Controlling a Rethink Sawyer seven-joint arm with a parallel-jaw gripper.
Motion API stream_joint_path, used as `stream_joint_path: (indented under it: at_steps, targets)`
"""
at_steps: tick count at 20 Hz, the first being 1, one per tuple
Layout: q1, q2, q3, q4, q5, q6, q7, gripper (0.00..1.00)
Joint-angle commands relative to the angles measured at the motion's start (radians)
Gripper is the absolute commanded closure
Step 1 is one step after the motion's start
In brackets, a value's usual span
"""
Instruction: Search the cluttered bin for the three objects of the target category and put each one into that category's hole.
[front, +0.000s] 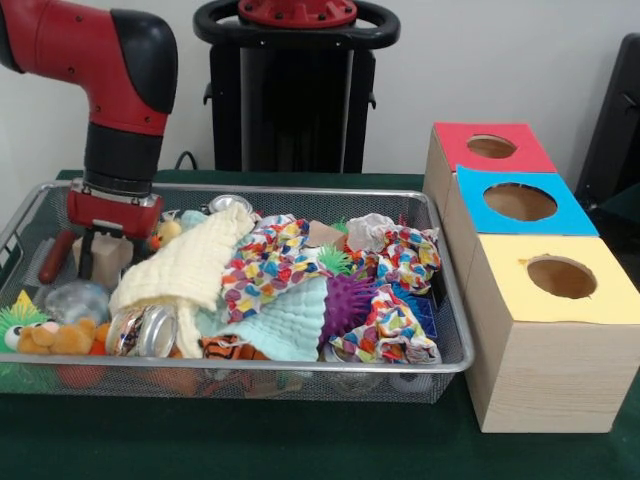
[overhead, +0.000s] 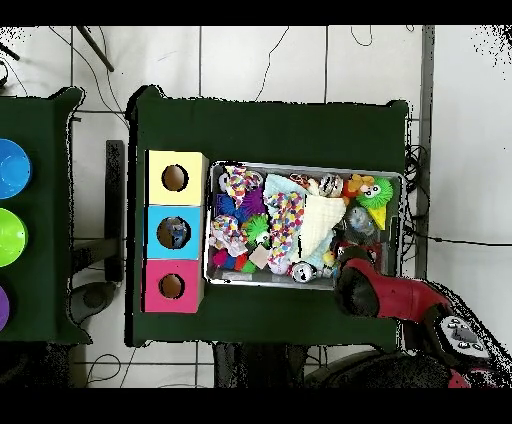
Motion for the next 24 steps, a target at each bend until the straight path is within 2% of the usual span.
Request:
stream_joint_path:
  at_steps: [1,9,24]
  targets:
    - [-0.026,-0.024,0.228,-0.077,-0.041,0.082,0.034,0.00]
    - [-0.017,0.014,0.233,-0.106,-0.038,0.045,0.053,0.00]
    - [0.120,0.008,0.057,-0.079,0.064,-0.066,0.154,0.00]
